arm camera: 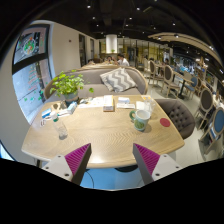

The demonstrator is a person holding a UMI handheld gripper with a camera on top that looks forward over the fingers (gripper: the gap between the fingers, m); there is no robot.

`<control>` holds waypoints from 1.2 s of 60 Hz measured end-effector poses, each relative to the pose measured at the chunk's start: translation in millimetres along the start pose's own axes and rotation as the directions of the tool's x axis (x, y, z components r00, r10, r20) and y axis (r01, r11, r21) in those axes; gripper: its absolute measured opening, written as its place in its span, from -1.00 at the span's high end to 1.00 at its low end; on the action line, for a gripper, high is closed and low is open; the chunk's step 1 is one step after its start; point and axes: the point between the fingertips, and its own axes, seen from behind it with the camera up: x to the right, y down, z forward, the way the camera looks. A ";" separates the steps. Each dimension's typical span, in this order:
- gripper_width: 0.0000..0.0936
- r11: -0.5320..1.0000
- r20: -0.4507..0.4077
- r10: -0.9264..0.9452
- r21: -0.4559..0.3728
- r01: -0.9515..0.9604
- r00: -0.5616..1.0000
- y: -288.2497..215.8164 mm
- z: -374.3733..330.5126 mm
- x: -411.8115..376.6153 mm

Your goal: Pour water

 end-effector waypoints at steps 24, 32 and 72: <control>-0.83 0.997 0.131 -0.070 -0.021 0.074 0.989 52.0 24.0 -128.3; -0.82 0.996 0.204 -0.085 0.035 0.080 0.975 44.3 49.4 -199.5; -0.27 0.985 0.226 -0.104 0.160 0.068 0.969 7.1 281.9 -316.0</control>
